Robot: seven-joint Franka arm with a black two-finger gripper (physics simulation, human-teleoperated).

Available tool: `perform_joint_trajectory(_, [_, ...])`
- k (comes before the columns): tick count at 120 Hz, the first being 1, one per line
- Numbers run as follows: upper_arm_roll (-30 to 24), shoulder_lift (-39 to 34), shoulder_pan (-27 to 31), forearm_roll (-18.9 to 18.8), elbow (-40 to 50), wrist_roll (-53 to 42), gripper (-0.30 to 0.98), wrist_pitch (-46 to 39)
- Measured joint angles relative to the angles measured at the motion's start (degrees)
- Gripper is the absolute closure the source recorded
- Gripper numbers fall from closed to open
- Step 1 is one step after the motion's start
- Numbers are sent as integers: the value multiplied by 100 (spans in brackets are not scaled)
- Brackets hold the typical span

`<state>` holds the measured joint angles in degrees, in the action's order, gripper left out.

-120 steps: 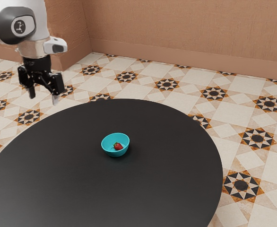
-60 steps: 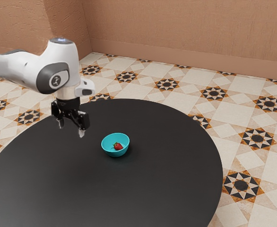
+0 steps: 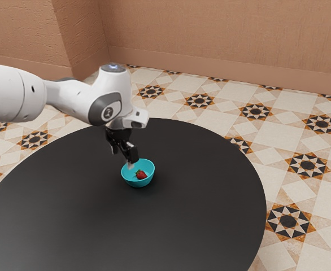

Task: Take strawberry from the bowl

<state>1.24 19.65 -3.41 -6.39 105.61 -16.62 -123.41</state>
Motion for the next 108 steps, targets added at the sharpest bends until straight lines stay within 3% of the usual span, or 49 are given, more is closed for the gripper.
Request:
perform_joint_trajectory(30, [-2,139,-56,140,-12,-876,0,-86])
perform_joint_trajectory(64, [7,48,-254,56,53,-1630,26,-113])
perform_joint_trajectory(108, [7,438,-240,-108,-263,-2716,32,-278])
